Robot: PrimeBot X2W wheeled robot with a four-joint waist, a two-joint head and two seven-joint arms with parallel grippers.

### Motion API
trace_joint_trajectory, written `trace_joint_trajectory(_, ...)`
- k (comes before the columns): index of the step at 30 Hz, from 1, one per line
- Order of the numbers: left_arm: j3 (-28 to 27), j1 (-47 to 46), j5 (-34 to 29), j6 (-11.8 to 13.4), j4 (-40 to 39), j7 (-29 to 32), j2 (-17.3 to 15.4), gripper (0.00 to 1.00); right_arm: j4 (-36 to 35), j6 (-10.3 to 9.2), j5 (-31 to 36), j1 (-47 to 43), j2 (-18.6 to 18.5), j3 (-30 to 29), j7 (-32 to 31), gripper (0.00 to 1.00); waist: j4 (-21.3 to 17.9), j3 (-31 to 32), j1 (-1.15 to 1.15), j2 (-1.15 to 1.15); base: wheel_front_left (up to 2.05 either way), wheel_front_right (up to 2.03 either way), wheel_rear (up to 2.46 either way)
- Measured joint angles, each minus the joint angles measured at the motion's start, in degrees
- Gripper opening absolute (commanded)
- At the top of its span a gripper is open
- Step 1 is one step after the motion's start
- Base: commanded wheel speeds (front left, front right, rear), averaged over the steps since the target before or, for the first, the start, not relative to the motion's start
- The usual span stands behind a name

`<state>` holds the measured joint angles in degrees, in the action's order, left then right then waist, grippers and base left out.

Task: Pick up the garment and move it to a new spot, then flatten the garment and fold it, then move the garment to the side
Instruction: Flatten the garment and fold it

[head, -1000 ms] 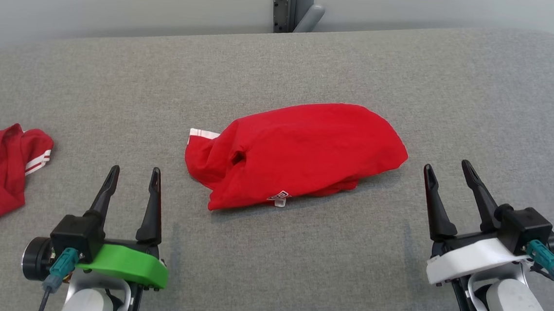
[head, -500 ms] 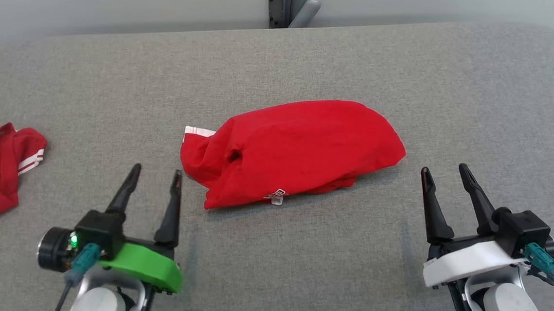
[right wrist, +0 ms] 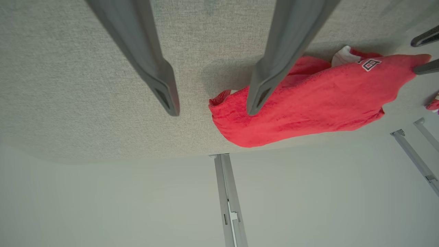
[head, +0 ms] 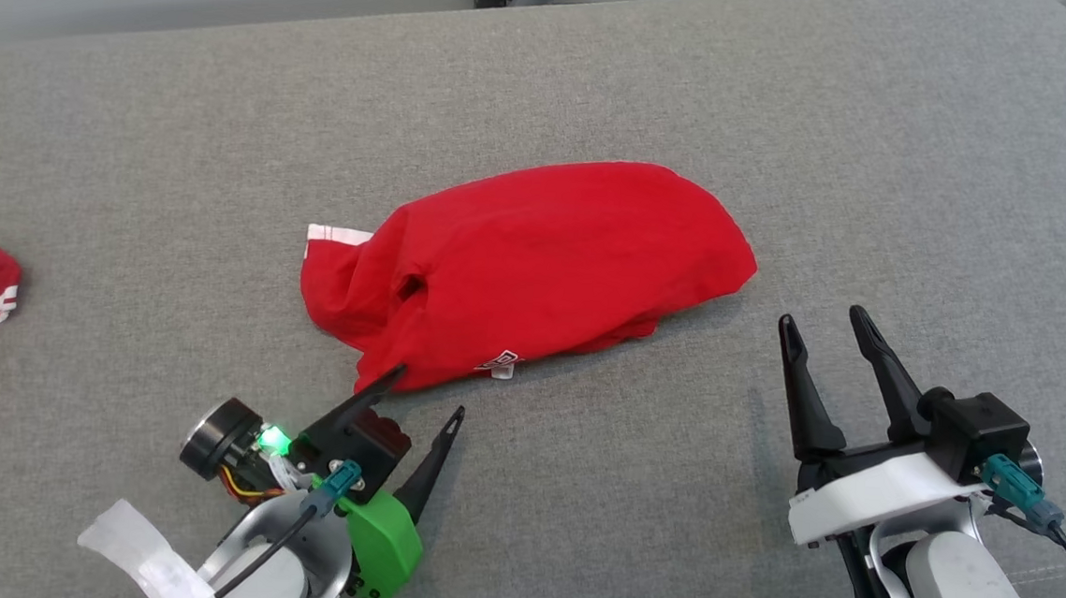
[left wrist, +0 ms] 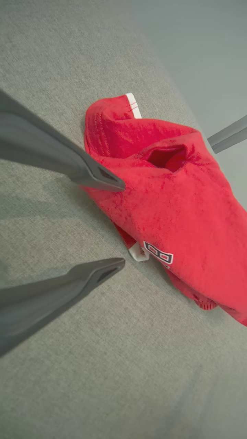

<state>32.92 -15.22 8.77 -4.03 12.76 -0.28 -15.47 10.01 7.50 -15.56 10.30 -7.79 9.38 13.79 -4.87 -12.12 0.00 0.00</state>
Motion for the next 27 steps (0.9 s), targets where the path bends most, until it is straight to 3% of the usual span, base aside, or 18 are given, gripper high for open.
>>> trace_joint_trajectory(8,2.12,-5.36,-6.13,0.78,5.61,-0.4,-2.94,1.0,0.13,0.0,0.01,1.01,0.21,0.37,0.43,1.0,-1.64,-2.03,0.0,0.0,0.0,0.0,0.0)
trace_joint_trajectory(9,2.16,-5.88,-6.33,0.78,6.15,-0.75,-3.02,0.76,0.14,0.0,0.02,1.14,0.29,0.44,0.45,1.0,-1.75,-2.2,0.0,0.0,0.0,0.0,0.0)
trace_joint_trajectory(10,2.25,-6.31,-6.32,0.76,6.62,-0.82,-3.03,0.76,0.14,0.0,0.02,1.23,0.35,0.48,0.49,1.0,-1.84,-2.33,0.0,0.0,0.0,0.0,0.0)
trace_joint_trajectory(11,2.41,-6.73,-6.38,0.76,6.97,-1.12,-3.07,0.17,0.16,0.0,0.02,1.25,0.4,0.52,0.51,1.0,-1.89,-2.44,0.0,0.0,0.0,0.0,0.0)
trace_joint_trajectory(12,2.44,-7.12,-6.48,0.76,7.19,-1.57,-3.13,0.0,0.19,0.0,0.02,1.25,0.47,0.57,0.53,1.0,-1.91,-2.52,0.0,0.0,0.0,0.0,0.0)
trace_joint_trajectory(20,2.19,-8.37,-4.32,-0.47,4.79,-2.57,-3.55,0.0,0.43,0.0,0.02,1.23,0.64,-0.04,0.77,1.0,-1.06,-2.63,0.0,0.0,0.0,0.0,0.0)
trace_joint_trajectory(27,1.37,-5.98,-0.47,-1.01,-6.57,1.66,-4.91,0.0,0.23,0.0,0.03,0.85,0.33,-0.77,0.9,1.0,0.9,-2.1,0.0,0.0,0.0,0.0,0.0)
